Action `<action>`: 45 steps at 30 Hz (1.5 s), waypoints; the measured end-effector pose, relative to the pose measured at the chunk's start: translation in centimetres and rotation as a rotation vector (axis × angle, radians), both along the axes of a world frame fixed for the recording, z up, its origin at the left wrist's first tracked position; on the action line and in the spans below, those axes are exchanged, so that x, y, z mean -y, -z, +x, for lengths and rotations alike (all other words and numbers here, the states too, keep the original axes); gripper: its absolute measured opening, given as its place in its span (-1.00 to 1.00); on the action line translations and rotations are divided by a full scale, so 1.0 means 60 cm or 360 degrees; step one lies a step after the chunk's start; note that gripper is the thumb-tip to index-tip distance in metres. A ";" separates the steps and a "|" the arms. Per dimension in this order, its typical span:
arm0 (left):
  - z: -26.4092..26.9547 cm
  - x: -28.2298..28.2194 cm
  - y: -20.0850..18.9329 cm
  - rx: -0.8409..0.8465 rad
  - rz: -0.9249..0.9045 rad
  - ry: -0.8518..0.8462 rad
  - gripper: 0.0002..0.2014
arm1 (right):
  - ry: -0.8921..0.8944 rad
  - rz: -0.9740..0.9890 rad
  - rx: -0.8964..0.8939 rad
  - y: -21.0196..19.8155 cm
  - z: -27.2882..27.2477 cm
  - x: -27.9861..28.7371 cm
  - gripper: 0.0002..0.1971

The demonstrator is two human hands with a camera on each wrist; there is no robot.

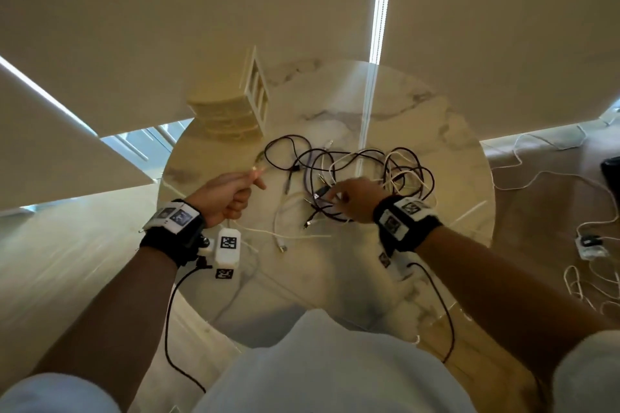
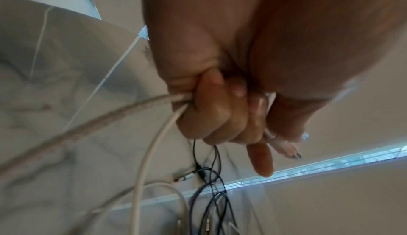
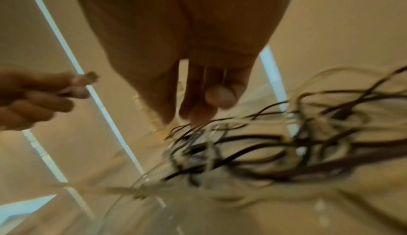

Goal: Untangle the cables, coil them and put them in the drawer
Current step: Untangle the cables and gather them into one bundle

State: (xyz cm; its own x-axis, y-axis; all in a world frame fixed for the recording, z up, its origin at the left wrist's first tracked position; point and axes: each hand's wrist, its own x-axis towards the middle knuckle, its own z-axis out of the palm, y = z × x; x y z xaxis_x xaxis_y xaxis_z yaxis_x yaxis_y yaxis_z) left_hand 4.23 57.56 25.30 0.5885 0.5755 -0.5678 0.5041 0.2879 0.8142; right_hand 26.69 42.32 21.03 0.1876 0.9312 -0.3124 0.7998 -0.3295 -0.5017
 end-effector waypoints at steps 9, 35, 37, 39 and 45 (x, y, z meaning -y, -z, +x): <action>-0.058 -0.002 0.053 -0.0267 -0.0061 -0.0034 -0.63 | -0.0388 -0.0310 0.0496 0.072 -0.090 -0.039 -0.71; -0.047 -0.024 0.083 0.0356 -0.0123 -0.0415 -0.79 | 0.0477 0.0263 -0.1036 -0.013 -0.159 -0.128 -0.92; -0.024 -0.015 0.071 0.0431 -0.0124 -0.0447 -0.82 | 0.0482 0.0243 -0.1112 -0.023 -0.164 -0.124 -0.83; -0.007 -0.012 0.061 0.0472 -0.0084 -0.0465 -0.84 | 0.0550 0.0294 -0.1181 -0.027 -0.167 -0.123 -0.82; 0.025 -0.005 0.046 0.0517 0.0073 -0.0411 -0.81 | 0.0730 0.0561 -0.1297 -0.040 -0.161 -0.126 -0.84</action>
State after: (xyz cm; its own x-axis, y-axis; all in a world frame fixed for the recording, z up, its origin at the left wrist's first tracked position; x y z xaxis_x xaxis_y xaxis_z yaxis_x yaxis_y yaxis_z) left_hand 5.75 57.87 22.54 0.5659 0.7480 -0.3469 0.1348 0.3312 0.9339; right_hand 17.02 49.86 23.40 0.4037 0.8866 -0.2257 0.0005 -0.2469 -0.9690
